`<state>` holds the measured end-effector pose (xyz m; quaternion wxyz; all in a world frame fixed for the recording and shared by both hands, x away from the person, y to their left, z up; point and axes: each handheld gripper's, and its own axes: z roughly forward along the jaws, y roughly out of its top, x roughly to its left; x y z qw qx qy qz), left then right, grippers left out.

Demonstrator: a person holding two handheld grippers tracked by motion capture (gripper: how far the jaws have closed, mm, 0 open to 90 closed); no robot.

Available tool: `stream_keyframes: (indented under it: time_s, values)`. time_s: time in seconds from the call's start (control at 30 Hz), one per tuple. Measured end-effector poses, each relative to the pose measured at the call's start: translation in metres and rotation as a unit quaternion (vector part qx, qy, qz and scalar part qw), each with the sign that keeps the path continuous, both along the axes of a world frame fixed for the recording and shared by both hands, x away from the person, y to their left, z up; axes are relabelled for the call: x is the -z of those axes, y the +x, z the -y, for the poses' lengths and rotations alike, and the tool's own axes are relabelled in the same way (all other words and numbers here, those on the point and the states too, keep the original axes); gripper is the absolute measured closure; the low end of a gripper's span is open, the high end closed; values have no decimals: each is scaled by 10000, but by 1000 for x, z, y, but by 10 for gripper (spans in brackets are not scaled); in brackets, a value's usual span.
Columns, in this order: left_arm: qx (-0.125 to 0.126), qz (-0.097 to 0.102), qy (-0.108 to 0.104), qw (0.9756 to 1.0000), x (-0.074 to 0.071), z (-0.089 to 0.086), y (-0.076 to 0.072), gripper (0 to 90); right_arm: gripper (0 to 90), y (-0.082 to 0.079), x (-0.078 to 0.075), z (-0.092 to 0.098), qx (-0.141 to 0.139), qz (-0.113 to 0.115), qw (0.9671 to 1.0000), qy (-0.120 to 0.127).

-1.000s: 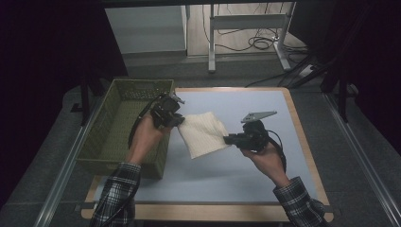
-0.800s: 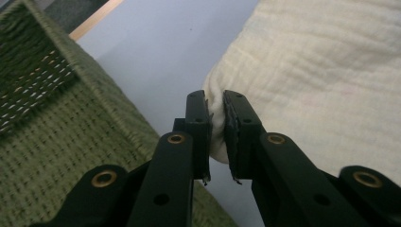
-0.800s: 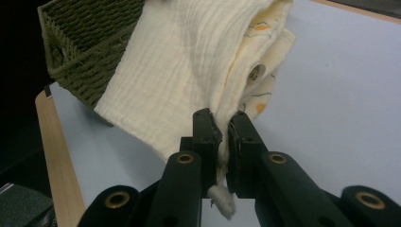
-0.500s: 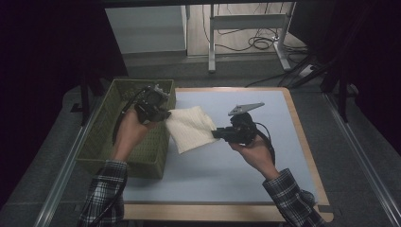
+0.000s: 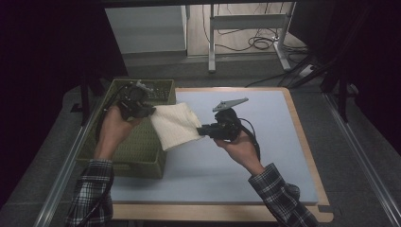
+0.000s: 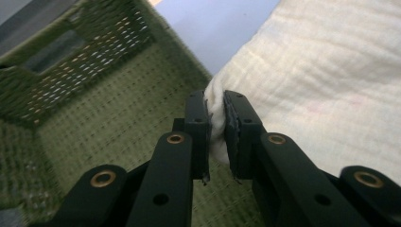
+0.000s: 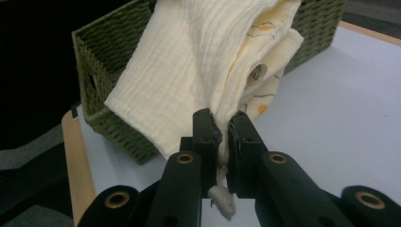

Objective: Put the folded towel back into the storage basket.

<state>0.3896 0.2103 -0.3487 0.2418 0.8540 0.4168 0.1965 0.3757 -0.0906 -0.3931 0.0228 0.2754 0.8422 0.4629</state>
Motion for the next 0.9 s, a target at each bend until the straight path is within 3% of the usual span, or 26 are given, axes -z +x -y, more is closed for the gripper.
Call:
stream_keyframes:
  time_s: [0.17, 0.53, 0.73, 0.9]
  values:
    - [-183, 52, 43, 9998, -2, -14, -3, 809, 831, 0, -3, -17, -89, 4, 9999, 68]
    - [-604, 87, 156, 9980, 0, -51, -9, 812, 831, -6, -1, -66, -276, 75, 9996, -25]
    - [-829, 110, 191, 9963, 4, -69, -13, 811, 830, -11, 6, -95, -374, 25, 9993, 11]
    - [-957, 95, 252, 9950, 11, -82, -15, 811, 830, -17, 13, -121, -459, 15, 9989, -99]
